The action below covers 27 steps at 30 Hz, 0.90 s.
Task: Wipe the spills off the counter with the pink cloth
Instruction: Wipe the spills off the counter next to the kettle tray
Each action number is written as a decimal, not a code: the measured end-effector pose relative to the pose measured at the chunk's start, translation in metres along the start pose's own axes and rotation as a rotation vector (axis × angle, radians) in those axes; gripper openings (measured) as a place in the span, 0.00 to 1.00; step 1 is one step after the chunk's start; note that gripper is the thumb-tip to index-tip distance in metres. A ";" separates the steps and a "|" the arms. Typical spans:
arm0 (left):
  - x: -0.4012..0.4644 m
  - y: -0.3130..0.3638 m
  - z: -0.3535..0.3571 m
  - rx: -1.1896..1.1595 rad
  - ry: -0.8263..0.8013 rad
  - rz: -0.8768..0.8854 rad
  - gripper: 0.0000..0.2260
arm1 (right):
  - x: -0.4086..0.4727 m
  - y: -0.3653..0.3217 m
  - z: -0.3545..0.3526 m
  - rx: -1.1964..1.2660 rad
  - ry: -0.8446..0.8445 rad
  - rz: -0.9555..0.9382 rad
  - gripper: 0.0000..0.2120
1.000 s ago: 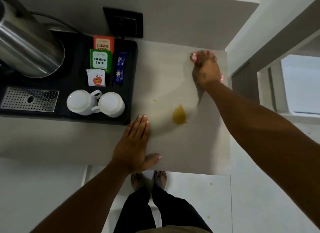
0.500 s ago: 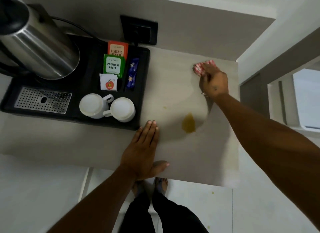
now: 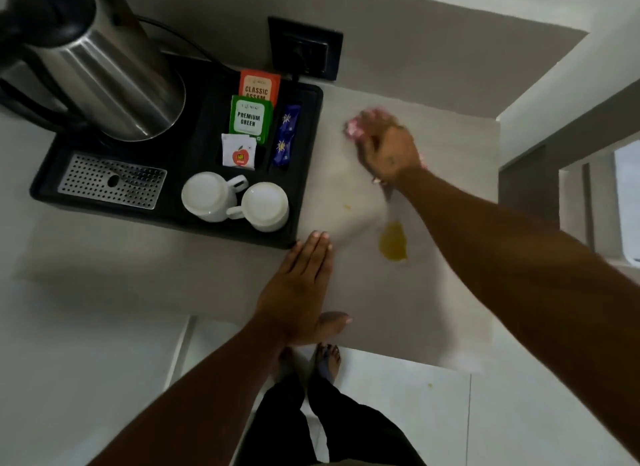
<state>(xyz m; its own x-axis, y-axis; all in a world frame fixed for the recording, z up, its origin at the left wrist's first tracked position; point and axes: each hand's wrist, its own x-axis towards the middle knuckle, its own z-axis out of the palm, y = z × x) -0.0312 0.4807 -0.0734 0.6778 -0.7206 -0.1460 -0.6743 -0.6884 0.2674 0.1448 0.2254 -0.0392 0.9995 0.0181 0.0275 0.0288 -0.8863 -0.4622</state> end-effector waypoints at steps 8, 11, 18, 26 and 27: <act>0.001 -0.001 0.003 -0.009 0.044 0.021 0.51 | -0.035 0.003 0.002 -0.075 -0.069 -0.223 0.18; -0.001 -0.001 0.004 0.001 0.048 0.014 0.51 | -0.030 -0.020 0.010 -0.073 -0.125 -0.220 0.20; -0.002 -0.001 0.003 -0.016 0.082 0.024 0.50 | -0.106 0.015 -0.006 -0.075 -0.149 -0.398 0.18; -0.001 -0.001 -0.002 0.029 0.012 0.015 0.51 | -0.127 -0.036 0.022 -0.076 -0.124 -0.306 0.19; -0.002 -0.001 -0.001 0.028 0.022 0.014 0.51 | -0.148 -0.029 0.020 -0.063 -0.115 -0.322 0.18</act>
<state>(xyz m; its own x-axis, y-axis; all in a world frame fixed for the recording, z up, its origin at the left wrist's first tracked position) -0.0311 0.4831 -0.0722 0.6740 -0.7287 -0.1213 -0.6917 -0.6802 0.2429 -0.0038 0.2572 -0.0474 0.9347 0.3500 0.0614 0.3453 -0.8537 -0.3899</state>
